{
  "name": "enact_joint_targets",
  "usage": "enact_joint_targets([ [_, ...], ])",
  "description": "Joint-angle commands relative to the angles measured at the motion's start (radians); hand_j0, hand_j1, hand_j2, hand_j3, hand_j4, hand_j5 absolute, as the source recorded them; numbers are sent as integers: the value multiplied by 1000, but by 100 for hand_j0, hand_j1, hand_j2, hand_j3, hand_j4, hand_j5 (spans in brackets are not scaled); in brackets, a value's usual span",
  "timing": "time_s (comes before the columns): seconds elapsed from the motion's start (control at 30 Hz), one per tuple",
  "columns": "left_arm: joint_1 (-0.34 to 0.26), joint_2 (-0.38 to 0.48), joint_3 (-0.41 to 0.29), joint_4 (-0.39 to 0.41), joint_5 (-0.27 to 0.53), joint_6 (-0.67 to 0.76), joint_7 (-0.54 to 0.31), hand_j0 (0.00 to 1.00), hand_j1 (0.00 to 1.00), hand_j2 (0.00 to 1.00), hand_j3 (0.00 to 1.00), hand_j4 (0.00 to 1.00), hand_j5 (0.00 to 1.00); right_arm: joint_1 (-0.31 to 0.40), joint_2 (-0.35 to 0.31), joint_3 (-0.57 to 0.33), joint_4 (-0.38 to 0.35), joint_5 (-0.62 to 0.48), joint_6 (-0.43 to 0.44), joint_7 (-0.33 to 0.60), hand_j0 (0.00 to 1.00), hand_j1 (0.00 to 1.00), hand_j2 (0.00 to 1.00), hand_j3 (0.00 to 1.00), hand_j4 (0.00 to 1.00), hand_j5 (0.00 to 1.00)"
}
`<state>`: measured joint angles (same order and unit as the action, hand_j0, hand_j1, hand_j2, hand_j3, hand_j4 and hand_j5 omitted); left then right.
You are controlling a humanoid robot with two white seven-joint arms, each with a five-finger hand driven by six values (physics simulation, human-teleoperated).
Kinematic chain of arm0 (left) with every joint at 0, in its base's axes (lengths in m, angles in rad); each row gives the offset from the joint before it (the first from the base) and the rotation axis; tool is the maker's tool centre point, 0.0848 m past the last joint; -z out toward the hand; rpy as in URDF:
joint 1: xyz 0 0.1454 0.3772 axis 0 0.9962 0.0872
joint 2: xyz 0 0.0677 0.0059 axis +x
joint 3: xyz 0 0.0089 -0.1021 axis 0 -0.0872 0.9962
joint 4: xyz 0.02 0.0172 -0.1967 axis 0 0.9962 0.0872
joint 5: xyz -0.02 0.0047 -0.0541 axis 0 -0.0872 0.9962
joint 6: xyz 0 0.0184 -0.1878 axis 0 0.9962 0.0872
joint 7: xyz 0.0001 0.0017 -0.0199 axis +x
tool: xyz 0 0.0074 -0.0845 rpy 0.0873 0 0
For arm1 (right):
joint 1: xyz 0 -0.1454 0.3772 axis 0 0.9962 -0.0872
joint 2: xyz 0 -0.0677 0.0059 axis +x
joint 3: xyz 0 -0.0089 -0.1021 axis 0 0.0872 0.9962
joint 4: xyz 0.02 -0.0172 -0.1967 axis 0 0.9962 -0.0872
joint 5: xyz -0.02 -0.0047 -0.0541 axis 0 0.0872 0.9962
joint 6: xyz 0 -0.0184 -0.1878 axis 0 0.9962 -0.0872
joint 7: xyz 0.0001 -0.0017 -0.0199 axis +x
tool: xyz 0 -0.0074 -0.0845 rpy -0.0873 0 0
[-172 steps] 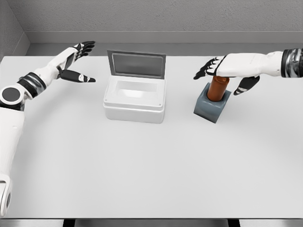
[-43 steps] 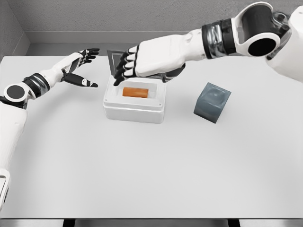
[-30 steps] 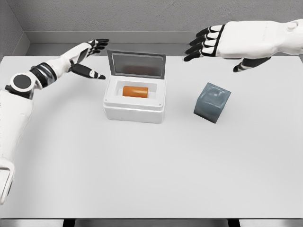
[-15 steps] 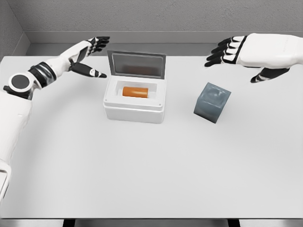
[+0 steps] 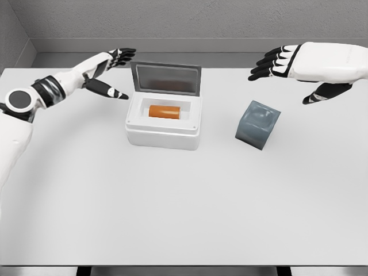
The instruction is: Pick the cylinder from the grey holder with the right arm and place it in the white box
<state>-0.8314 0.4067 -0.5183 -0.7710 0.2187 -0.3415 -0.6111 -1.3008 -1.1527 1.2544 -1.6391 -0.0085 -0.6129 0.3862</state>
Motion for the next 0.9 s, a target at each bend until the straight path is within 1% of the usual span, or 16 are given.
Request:
enact_joint_targets([
  [0.0, 2, 24, -19, -36, 33, 1, 0, 100, 100, 100, 100, 100, 100, 0, -1, -1, 1, -7, 2, 0, 100, 100, 100, 100, 100, 100],
  [0.1, 3, 27, -23, -45, 34, -4, 0, 100, 100, 100, 100, 100, 100, 0, 2, -1, 1, -8, 2, 0, 100, 100, 100, 100, 100, 100],
  [0.13, 3, 29, -45, -53, 34, -4, 0, 100, 100, 100, 100, 100, 100, -2, 2, -1, 1, -8, 2, 0, 100, 100, 100, 100, 100, 100],
  [0.3, 2, 27, -86, -79, 47, -5, 0, 100, 100, 100, 100, 100, 100, -2, 5, -1, 1, -8, 2, 0, 100, 100, 100, 100, 100, 100],
  [0.47, 12, 44, -89, -111, 48, -5, 0, 100, 100, 100, 100, 100, 100, -2, 7, -1, 2, -8, 2, 0, 100, 100, 100, 100, 100, 100],
  [0.53, 18, 64, -89, -129, 74, -5, 0, 100, 100, 100, 100, 100, 100, -2, 7, -1, 2, -8, 2, 0, 100, 100, 100, 100, 100, 100],
  [0.7, 28, 87, -89, -151, 88, -5, 0, 100, 100, 100, 100, 100, 100, 0, 7, -1, 2, -8, 2, 2, 100, 100, 100, 100, 100, 100],
  [0.87, 41, 110, -89, -192, 102, -5, 0, 100, 100, 100, 100, 100, 100, 0, 10, 2, 2, -8, 2, 2, 100, 100, 100, 100, 100, 100],
])
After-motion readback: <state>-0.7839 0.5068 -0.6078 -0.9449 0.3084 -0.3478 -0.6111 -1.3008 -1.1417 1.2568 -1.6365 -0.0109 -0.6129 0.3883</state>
